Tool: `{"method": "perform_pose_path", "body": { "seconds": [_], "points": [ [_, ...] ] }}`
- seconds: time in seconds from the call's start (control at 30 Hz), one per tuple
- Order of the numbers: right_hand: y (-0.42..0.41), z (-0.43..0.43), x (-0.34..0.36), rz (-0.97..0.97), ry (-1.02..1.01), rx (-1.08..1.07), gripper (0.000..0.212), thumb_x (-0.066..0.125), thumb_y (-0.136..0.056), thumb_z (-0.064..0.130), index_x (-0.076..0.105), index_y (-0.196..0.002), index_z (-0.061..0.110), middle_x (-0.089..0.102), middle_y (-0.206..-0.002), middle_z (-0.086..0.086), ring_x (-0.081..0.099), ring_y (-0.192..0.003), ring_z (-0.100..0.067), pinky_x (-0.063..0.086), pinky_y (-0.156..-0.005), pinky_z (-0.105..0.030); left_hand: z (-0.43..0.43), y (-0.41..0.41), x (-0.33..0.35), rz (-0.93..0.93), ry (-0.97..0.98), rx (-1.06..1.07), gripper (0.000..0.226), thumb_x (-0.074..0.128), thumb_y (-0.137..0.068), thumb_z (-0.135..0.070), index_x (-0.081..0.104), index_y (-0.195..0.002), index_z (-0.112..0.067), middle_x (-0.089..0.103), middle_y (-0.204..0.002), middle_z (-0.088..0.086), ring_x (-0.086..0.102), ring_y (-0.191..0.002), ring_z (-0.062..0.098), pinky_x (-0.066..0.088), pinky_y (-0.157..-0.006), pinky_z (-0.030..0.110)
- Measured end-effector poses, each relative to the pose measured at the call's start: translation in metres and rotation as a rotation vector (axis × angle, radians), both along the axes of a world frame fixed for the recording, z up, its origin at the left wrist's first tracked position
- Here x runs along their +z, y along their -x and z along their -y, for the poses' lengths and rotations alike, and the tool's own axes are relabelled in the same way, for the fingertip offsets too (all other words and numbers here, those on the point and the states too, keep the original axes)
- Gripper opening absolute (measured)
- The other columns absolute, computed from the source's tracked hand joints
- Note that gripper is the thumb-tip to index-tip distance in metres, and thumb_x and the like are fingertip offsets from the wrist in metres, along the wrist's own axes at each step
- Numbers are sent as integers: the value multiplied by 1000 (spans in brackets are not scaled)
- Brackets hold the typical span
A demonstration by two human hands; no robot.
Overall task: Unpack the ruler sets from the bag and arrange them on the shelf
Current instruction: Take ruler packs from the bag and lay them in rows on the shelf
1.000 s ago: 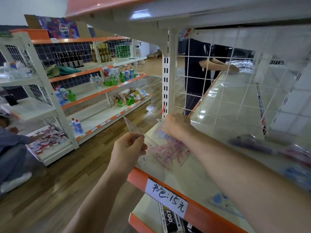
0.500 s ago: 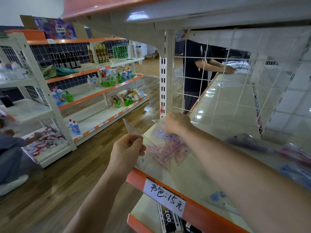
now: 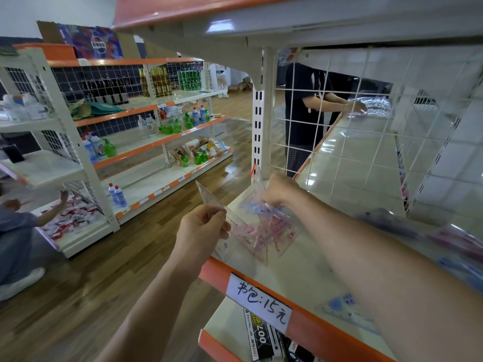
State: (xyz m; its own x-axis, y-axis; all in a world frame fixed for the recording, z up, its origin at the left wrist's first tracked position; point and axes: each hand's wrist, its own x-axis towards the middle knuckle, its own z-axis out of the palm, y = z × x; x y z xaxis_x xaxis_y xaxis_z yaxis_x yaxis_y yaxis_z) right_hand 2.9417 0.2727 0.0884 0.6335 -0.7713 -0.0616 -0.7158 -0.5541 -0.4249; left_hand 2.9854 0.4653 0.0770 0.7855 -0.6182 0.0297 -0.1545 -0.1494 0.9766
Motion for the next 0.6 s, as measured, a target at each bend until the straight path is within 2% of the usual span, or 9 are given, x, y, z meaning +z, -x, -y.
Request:
{"method": "perform_pose_path", "body": {
  "seconds": [0.03,0.1,0.17,0.23,0.3,0.37,0.43,0.53,0.6],
  "points": [
    [4,0,2,34,-34,2,4,59,-83,6,54,-82,6,57,-85,-9,57,-73,-25,37,-51,-23,0,1,1,-11,0,6,13,53,-95,-14,65,-93,-16,67,-77,5,59,-59,8,50,-60,18],
    [17,2,8,133,-145,6,22,56,-83,5,47,-63,9,54,-71,-9,47,-53,-19,30,-43,-21,2,5,3,-39,2,10,12,54,-95,-14,66,-93,-16,67,-77,5,60,-62,11,52,-61,20],
    [41,2,20,218,-241,17,26,54,-82,1,45,-58,8,46,-58,-7,37,-41,-13,26,-42,-17,5,12,7,-67,-3,10,12,55,-94,-15,67,-93,-16,65,-77,7,60,-64,14,53,-56,20],
    [71,1,34,233,-310,45,17,54,-82,0,52,-66,2,45,-60,-9,37,-44,-13,27,-43,-17,10,22,12,-98,-15,0,12,56,-94,-16,67,-97,-14,63,-82,11,58,-63,15,49,-46,15],
    [102,1,46,213,-331,76,9,58,-85,6,59,-76,6,49,-67,-9,43,-55,-14,33,-48,-19,15,33,19,-166,-17,-25,13,58,-92,-18,66,-101,-13,63,-91,15,59,-65,16,46,-41,13],
    [132,3,55,189,-319,68,11,60,-88,13,66,-81,7,57,-73,-8,52,-60,-11,40,-52,-19,22,44,24,-250,-8,-59,13,60,-91,-17,65,-102,-14,62,-95,14,64,-71,19,55,-48,23],
    [158,6,59,203,-325,42,16,59,-91,14,68,-96,2,66,-80,-7,60,-60,-6,43,-53,-17,29,53,27,-285,8,-86,9,57,-93,-14,65,-98,-12,63,-94,12,65,-75,23,59,-56,33],
    [194,7,64,268,-390,-10,14,55,-95,11,65,-102,5,67,-77,-3,62,-54,-3,44,-49,-15,39,65,27,-333,74,-165,12,52,-96,-11,62,-98,-6,66,-94,17,67,-72,29,58,-58,34],
    [216,5,69,290,-402,-26,16,54,-95,9,63,-107,5,67,-79,-4,61,-59,-7,44,-54,-16,44,74,27,-351,101,-220,14,48,-98,-11,58,-105,-5,67,-90,18,68,-72,31,59,-59,35]
  ]
}}
